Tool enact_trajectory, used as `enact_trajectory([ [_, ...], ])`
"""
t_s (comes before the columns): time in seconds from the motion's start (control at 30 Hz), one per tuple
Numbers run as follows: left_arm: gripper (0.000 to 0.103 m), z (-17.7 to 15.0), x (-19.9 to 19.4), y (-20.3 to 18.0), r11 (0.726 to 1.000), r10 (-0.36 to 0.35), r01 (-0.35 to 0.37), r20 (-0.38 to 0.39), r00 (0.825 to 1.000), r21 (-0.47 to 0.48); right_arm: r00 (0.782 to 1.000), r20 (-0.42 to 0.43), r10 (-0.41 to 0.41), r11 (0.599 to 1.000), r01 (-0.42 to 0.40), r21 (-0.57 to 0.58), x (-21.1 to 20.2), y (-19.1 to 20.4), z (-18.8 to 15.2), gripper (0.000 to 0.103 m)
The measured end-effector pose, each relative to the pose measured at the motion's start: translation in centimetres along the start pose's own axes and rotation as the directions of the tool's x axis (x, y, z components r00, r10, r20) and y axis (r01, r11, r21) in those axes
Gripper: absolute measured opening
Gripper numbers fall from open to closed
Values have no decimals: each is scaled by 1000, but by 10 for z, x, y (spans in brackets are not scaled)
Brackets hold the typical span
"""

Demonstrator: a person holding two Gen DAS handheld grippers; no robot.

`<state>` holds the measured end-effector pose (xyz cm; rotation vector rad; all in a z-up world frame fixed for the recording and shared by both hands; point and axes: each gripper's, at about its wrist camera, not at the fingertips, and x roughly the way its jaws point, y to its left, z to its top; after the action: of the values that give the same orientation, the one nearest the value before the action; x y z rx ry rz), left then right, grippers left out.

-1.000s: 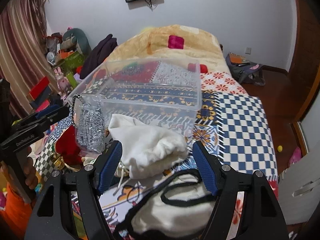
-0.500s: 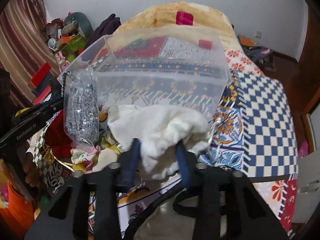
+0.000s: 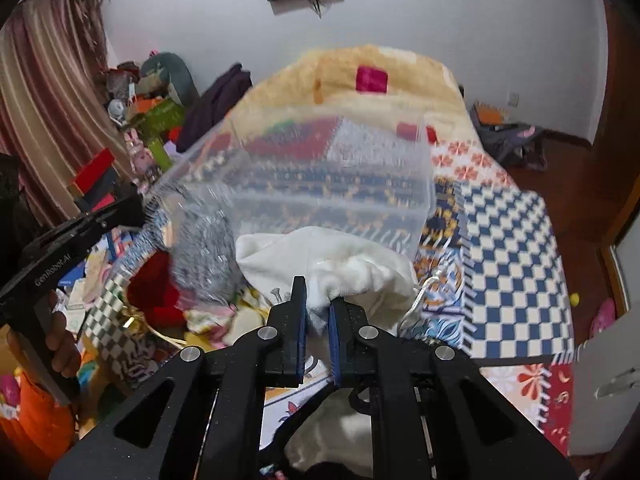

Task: Organize soft objects
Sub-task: 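Grasp the beaded bracelet with the left tool while the right grasps the white cloth bag, then lower the white cloth bag into the clear box and open the right tool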

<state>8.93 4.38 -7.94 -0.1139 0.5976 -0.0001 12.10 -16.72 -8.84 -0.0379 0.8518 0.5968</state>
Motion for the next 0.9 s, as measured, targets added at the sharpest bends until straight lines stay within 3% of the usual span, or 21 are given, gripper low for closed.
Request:
enact_trajectory([
  [0.23,5,19,-12,3,1000,-13,13,34,999,-2,992,125,8,1000,-5,-21,-39,6,23,8],
  [0.33,5,22,-8,4,999,-49,49,2,999,10,985,171,2,999,4,-34,-50,11,31,8],
  [0.4,11,19,-1,6,999,-39,39,-35,999,9,982,189,3,999,4,-40,-52,11,37,8],
  [0.47,26,14,8,8,999,-35,35,-74,997,7,980,201,1,999,9,-45,-51,11,42,8],
  [0.57,34,5,21,12,999,-39,38,-120,992,-7,978,209,8,999,1,-47,-48,11,48,8],
  [0.8,33,-8,52,18,999,-45,40,-212,976,-27,979,204,-1,998,13,-62,-34,11,65,8],
  [0.9,14,-11,56,19,998,-59,53,-217,974,-33,982,191,-5,997,19,-69,-26,12,71,8],
])
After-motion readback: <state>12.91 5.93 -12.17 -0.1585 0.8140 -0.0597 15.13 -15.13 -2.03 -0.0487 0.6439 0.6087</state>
